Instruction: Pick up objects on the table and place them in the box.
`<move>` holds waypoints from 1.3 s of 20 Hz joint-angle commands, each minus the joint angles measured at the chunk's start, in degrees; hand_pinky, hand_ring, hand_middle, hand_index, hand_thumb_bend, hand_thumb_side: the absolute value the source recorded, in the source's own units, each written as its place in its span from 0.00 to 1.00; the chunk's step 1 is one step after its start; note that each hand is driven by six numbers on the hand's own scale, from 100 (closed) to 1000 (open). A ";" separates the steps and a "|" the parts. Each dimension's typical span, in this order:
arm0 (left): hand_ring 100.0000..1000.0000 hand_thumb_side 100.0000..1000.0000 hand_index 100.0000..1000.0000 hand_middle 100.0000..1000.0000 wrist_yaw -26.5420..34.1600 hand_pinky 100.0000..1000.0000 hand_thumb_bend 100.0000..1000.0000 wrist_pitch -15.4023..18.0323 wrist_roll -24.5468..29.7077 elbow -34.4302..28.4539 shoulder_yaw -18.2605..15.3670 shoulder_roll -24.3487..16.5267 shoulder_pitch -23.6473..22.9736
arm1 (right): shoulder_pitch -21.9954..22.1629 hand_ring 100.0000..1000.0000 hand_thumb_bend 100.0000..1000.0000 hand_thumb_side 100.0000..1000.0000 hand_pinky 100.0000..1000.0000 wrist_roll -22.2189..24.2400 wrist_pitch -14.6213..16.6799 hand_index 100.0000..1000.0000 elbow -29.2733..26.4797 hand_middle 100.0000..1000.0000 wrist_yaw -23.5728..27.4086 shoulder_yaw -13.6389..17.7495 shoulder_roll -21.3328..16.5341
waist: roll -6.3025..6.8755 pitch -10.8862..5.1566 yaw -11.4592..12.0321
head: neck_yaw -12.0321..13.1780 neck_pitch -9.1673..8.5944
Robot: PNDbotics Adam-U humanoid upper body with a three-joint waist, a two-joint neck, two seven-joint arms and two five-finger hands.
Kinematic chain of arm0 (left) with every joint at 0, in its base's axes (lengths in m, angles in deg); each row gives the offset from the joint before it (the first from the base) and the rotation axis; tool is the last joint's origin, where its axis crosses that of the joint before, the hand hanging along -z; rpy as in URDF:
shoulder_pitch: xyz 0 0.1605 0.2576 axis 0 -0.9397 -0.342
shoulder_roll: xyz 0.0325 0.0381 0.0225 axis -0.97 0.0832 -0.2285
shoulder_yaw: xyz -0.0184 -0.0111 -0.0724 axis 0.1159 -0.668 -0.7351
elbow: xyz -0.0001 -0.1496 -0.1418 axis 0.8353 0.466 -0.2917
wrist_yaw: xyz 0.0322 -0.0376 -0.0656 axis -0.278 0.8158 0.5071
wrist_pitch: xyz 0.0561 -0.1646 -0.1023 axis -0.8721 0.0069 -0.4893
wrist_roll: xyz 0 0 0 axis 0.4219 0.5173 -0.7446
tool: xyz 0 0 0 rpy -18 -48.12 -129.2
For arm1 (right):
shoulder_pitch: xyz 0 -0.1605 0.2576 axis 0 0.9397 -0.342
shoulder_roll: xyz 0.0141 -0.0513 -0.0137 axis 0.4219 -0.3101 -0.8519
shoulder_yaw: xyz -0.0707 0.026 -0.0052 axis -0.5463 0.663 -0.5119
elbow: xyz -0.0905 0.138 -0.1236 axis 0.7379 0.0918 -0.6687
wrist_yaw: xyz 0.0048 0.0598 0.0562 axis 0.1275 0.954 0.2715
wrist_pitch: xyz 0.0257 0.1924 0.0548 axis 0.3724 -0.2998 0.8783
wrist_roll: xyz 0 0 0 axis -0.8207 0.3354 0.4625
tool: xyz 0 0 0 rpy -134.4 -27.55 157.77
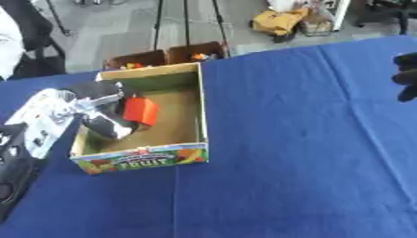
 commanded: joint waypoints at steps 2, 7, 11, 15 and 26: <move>0.67 0.40 0.90 0.68 -1.57 0.34 0.00 -0.17 -0.17 -0.40 -0.53 -0.72 0.74 | -0.65 0.69 0.25 1.00 0.63 -0.04 -0.25 0.63 -1.15 0.33 0.48 0.29 -0.55 | 0.39 -0.22 0.02 | -0.02 -0.71; 0.91 0.59 1.00 0.95 -2.40 0.68 0.00 0.88 2.35 -1.34 -0.19 -0.83 0.64 | -0.61 0.69 0.25 1.00 0.63 -0.08 -0.38 0.63 -1.15 0.33 0.44 0.33 -0.47 | 0.24 -0.32 0.23 | -0.25 -0.68; 0.98 0.78 1.00 1.00 -3.28 0.81 0.00 1.08 1.78 -3.65 -0.50 -1.37 0.77 | -0.53 0.69 0.25 1.00 0.63 -0.17 -0.44 0.63 -1.15 0.33 0.43 0.37 -0.43 | 0.10 -0.47 0.37 | -0.54 -0.69; 0.97 0.92 1.00 1.00 -5.38 0.80 0.00 0.63 -2.84 -7.43 -0.36 -2.52 0.71 | -0.36 0.69 0.24 1.00 0.63 -0.31 -0.55 0.63 -1.15 0.33 0.39 0.47 -0.42 | -0.10 -0.68 0.89 | -0.81 -0.51; 0.95 1.00 1.00 0.98 5.20 0.76 0.00 -4.03 -4.67 -30.03 -2.77 -7.25 -3.46 | 0.19 0.68 0.23 1.00 0.63 -1.13 -1.06 0.62 -1.15 0.33 0.01 1.02 -0.36 | -0.83 -0.98 3.27 | -2.29 0.24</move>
